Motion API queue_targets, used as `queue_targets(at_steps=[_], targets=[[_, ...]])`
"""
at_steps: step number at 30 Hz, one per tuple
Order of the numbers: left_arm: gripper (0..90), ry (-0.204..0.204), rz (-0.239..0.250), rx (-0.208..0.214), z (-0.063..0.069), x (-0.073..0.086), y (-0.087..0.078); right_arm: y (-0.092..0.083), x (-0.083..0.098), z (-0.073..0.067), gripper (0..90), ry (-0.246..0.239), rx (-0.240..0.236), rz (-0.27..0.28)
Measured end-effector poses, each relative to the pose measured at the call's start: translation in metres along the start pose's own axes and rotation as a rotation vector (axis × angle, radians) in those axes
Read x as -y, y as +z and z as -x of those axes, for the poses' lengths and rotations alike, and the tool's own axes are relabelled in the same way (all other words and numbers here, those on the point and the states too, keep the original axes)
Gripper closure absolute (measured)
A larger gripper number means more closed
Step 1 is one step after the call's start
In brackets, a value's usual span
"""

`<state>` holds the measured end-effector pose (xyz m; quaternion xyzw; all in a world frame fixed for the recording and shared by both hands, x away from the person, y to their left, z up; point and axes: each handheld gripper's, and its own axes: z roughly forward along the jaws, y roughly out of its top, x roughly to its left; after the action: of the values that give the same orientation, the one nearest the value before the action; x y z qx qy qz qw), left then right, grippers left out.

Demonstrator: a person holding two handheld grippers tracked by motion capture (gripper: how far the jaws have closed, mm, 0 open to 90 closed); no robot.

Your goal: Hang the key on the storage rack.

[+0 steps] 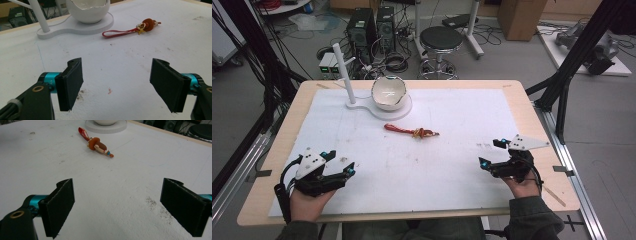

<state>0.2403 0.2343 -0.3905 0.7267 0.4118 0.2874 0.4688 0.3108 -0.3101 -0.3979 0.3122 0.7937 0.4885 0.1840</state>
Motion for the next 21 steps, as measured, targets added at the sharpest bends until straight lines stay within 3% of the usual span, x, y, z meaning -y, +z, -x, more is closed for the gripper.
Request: queue_targets(at_steps=[21], targets=[[26.7, 0.003, 0.004, 0.000, -0.0004, -0.0002, -0.0004, 0.0040, -0.0042, -0.0001, 11.6, 0.002, -0.014, 0.003]])
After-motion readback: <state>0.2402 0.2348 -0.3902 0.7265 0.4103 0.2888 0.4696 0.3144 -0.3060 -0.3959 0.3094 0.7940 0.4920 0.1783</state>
